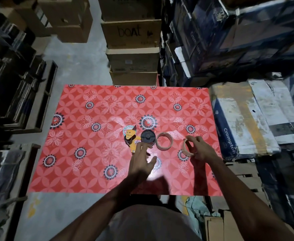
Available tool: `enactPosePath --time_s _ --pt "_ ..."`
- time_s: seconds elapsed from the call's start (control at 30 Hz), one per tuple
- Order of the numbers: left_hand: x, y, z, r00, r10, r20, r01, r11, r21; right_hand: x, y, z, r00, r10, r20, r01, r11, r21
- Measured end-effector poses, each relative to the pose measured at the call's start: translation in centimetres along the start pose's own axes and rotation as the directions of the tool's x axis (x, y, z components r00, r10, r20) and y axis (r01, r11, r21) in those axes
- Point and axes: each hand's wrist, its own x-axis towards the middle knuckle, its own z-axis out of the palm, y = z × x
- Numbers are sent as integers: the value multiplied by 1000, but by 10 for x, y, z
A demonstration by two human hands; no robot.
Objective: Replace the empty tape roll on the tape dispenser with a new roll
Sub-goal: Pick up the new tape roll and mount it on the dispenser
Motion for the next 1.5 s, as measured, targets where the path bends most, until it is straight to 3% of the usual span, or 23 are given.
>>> enactPosePath --time_s 0.17,0.27,0.37,0.57,0.77,0.87,0.97,1.03,1.13,1.27,1.5 --pt "9 5 -11 998 34 56 -27 993 -112 -8 -6 -13 999 -6 54 -1 992 129" --pt "15 9 -19 998 18 62 -5 981 -195 -16 -15 -26 990 -132 60 112 960 255" --pt "19 16 -29 996 31 78 -11 967 -253 -36 -41 -41 966 -259 20 228 882 412" --pt "30 39 -68 983 95 160 -32 933 -357 -66 -104 -67 918 -396 5 286 672 683" --pt "32 56 -111 980 127 151 -53 907 -417 -77 -146 -88 883 -466 -51 344 571 745" --pt "28 60 -123 998 -17 55 43 854 -519 -81 -161 -87 892 -426 -151 379 525 762" --pt "23 62 -129 985 -171 -4 146 854 -500 -83 -177 -80 876 -416 -244 464 585 665" --pt "18 62 -130 978 -210 0 184 857 -481 -84 -187 -73 835 -419 -357 550 651 523" --pt "12 61 -133 971 -235 49 229 840 -491 -81 -196 -69 790 -407 -459 603 654 457" --pt "9 52 -143 970 -214 113 239 780 -579 -81 -194 -74 822 -415 -390 569 583 579" --pt "8 51 -156 978 -174 119 211 785 -582 -77 -181 -75 886 -406 -223 407 452 794"
